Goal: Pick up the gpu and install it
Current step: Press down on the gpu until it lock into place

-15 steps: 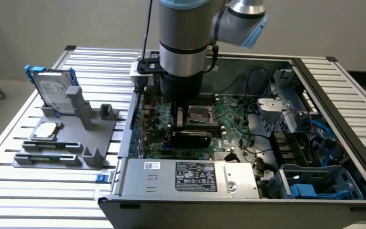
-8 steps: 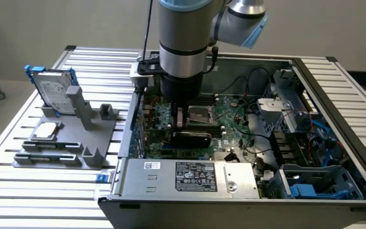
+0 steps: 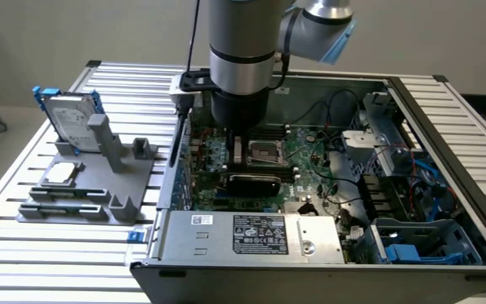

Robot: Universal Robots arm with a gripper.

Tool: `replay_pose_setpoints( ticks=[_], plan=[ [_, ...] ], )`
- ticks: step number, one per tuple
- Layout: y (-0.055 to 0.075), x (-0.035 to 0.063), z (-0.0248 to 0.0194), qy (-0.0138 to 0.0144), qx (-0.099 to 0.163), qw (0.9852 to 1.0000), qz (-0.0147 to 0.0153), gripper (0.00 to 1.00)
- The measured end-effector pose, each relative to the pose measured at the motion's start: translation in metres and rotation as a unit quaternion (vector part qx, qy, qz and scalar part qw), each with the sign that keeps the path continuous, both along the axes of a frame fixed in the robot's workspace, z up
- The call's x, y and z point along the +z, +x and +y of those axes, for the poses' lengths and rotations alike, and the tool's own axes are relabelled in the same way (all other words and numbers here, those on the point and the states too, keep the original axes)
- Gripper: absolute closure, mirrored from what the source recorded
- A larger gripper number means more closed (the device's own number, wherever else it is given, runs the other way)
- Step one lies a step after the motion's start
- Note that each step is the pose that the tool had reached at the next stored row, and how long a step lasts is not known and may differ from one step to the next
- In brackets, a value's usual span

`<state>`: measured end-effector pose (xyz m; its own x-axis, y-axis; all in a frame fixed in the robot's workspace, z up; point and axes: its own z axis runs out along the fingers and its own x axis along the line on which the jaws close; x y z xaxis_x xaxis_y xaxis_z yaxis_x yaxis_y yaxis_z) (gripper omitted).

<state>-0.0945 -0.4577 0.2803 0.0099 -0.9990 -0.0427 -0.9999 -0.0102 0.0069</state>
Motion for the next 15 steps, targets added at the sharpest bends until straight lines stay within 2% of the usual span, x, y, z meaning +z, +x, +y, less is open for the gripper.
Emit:
replay_pose_setpoints(
  ticks=[8,15],
  plan=[
    [-0.025,0.0094,0.0000,0.0009,0.000,1.0000,0.0001,0.89],
    [-0.044,0.0120,0.0000,0.0014,0.000,1.0000,0.0004,0.89]
  ],
)
